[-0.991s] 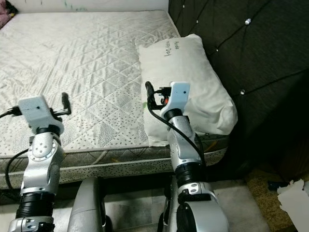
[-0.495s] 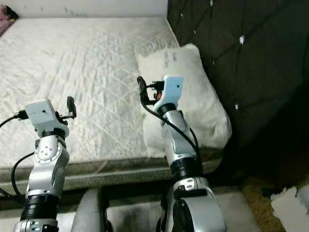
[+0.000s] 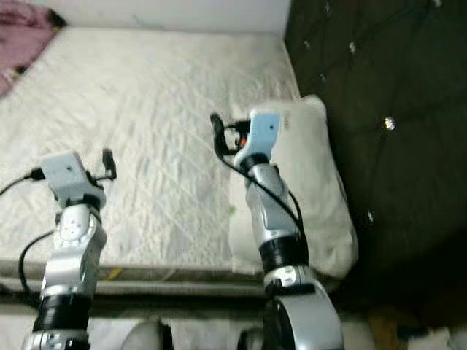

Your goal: Clean up the room

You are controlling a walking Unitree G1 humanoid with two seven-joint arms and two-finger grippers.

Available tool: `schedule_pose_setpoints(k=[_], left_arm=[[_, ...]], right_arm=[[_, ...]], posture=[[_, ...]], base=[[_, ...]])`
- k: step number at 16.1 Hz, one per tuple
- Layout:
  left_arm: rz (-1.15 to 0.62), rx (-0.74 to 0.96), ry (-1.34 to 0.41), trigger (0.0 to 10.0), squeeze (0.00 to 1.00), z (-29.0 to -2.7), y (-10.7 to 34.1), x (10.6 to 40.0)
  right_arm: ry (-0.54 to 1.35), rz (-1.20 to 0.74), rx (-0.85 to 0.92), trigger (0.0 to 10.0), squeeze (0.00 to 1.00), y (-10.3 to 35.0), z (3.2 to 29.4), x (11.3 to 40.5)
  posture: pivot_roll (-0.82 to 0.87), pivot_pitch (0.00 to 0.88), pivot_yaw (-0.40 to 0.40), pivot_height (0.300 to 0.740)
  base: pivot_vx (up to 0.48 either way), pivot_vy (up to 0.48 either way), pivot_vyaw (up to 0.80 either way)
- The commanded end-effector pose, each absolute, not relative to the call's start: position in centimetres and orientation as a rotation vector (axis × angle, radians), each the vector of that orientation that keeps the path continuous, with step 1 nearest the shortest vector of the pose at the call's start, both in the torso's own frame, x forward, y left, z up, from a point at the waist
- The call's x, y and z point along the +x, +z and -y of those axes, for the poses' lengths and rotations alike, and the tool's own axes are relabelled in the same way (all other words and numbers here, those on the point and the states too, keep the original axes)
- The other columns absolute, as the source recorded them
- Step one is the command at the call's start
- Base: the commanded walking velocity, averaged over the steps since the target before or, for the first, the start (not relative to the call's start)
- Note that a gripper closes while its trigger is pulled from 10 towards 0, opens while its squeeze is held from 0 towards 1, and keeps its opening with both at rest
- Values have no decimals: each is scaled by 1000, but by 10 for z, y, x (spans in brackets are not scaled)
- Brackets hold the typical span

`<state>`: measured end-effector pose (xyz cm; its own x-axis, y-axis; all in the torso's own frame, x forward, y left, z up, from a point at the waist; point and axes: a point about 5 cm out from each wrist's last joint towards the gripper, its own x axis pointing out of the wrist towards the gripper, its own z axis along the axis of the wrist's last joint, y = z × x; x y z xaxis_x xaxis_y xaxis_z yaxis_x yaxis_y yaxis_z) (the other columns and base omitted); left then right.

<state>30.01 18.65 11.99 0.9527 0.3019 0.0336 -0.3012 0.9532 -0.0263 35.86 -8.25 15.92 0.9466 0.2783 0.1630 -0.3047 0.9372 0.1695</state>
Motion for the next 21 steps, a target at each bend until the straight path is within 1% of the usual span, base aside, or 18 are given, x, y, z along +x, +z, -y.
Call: schedule_pose_setpoints(k=[1, 2, 4, 5, 7, 10, 11, 12, 14, 17, 21], left_arm=[[23, -19, 289, 10000, 0, -184, 119, 301], [45, -56, 224, 10000, 0, -179, 121, 300], [51, -35, 251, 10000, 0, -181, 122, 300], [52, -53, 262, 10000, 0, -181, 122, 301], [63, -96, 218, 10000, 0, -178, 125, 302], [75, -113, 214, 10000, 0, -177, 127, 302], [82, -113, 220, 10000, 0, -177, 128, 303], [85, -110, 217, 10000, 0, -177, 128, 303], [97, -98, 223, 10000, 0, -178, 129, 304], [94, -105, 219, 10000, 0, -179, 128, 304], [89, -117, 221, 10000, 0, -179, 127, 305]], right_arm=[[295, 133, 190, 10000, 0, 161, 82, 360], [289, 126, 183, 10000, 0, 160, 83, 360], [277, 114, 159, 10000, 0, 157, 84, 361], [269, 109, 153, 10000, 0, 156, 86, 361], [255, 100, 149, 10000, 0, 154, 89, 361], [238, 41, 217, 10000, 0, 145, 87, 359], [247, 56, 202, 10000, 0, 145, 86, 358], [240, 53, 132, 10000, 0, 143, 87, 358], [221, 42, 118, 10000, 0, 141, 89, 359], [224, 19, 159, 10000, 0, 139, 87, 359], [235, 16, 151, 10000, 0, 138, 84, 359]], posture=[[-5, 0, -44, 740], [-5, 0, -46, 740], [-6, 0, -46, 740], [-6, 0, -46, 740], [-7, 0, -47, 740], [-4, 0, -45, 740], [-3, 0, -44, 740], [-3, 0, -42, 740], [-3, 0, -42, 740], [-2, 0, -41, 740], [0, 0, -41, 740]], base=[[0, 0, 0], [0, 0, 0], [0, 0, 0], [0, 0, 0], [0, 0, 0], [0, 0, 0], [0, 0, 0], [0, 0, 0], [0, 0, 0], [0, 0, 0], [0, 480, -758]])
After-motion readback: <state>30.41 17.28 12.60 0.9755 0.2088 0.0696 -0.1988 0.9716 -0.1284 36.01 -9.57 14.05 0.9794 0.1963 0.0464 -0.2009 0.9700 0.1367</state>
